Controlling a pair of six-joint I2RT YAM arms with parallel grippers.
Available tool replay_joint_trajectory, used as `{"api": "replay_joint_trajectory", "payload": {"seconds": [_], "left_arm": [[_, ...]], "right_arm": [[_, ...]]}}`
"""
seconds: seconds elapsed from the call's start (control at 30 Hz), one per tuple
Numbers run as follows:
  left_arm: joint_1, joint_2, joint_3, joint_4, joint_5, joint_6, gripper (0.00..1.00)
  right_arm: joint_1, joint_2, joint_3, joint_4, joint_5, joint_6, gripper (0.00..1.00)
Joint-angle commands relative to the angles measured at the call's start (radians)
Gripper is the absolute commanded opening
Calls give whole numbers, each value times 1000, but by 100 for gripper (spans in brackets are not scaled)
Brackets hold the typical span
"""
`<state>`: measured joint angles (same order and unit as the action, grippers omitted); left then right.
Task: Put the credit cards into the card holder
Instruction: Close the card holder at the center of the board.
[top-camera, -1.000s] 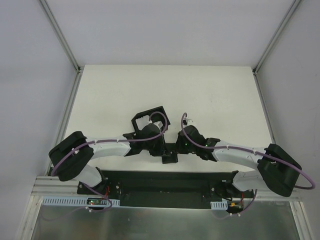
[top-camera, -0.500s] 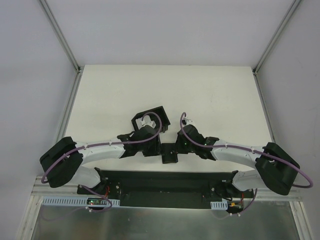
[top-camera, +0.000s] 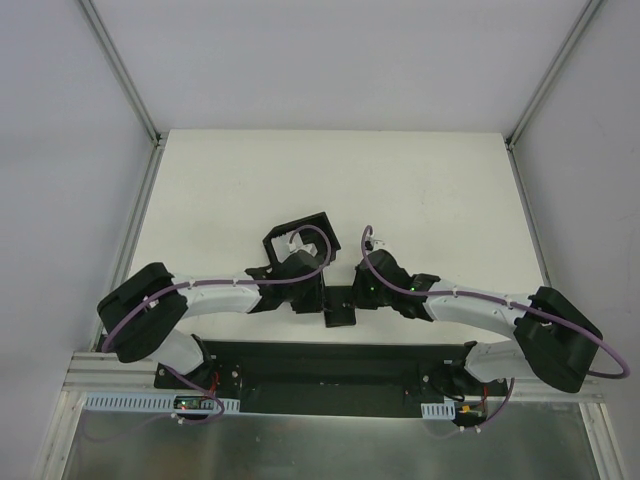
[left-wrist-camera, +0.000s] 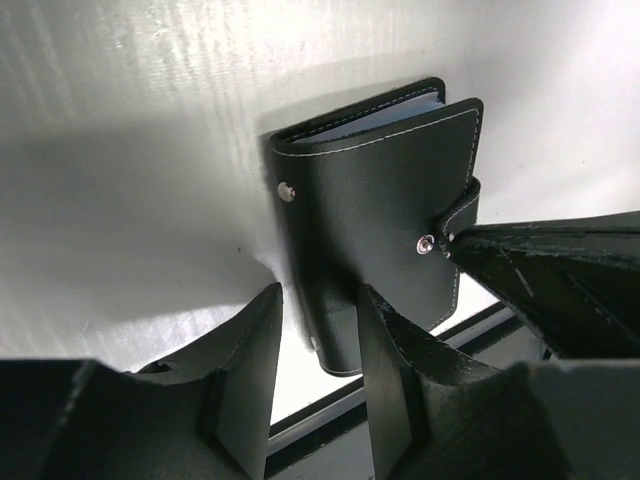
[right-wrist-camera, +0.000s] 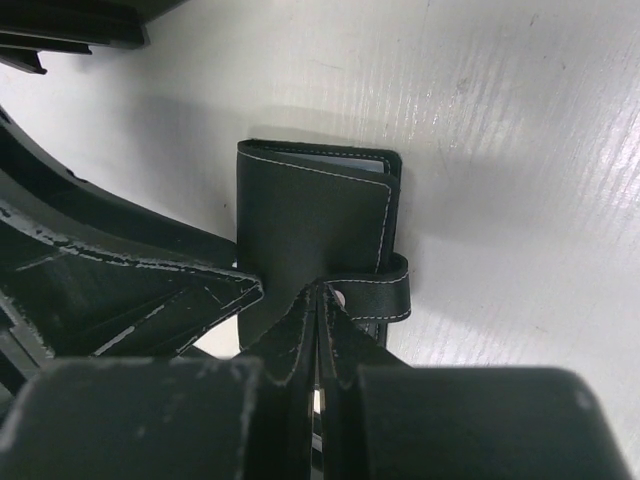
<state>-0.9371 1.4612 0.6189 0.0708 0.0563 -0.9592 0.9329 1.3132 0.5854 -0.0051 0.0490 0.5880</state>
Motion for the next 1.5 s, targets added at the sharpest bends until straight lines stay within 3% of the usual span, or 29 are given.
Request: {"api": "replay_joint_trajectory", "payload": {"seconds": [0.0, 0.33, 0.43, 0.57, 0.63, 0.77, 0.97, 1.13, 1.47], "left_arm": [[-8, 48, 27, -2, 16, -6, 34], [-9, 77, 25, -2, 28, -10, 26], [-9, 80, 25, -2, 33, -10, 25], [-9, 74, 25, -3, 27, -7, 30], [-9, 74, 30, -6, 24, -3, 32], [-8, 71, 38, -14, 16, 7, 34], [-9, 59, 41, -25, 8, 17, 36], [-9, 60, 47, -29, 8, 20, 37], [-8, 65, 59, -39, 16, 28, 39]], "right_arm": [[7, -19, 30, -10, -34, -11, 0], [11, -2, 53, -27, -8, -27, 1], [7, -20, 77, -47, -15, -62, 7], [-6, -120, 73, -70, -26, -132, 30], [-29, -166, 76, -110, -38, -158, 34], [-78, -256, 28, -157, -37, -177, 32], [-141, -243, -4, -153, -149, -183, 6], [-141, -154, 14, -108, -201, -169, 1], [-141, -82, 24, -92, -216, -160, 1]]}}
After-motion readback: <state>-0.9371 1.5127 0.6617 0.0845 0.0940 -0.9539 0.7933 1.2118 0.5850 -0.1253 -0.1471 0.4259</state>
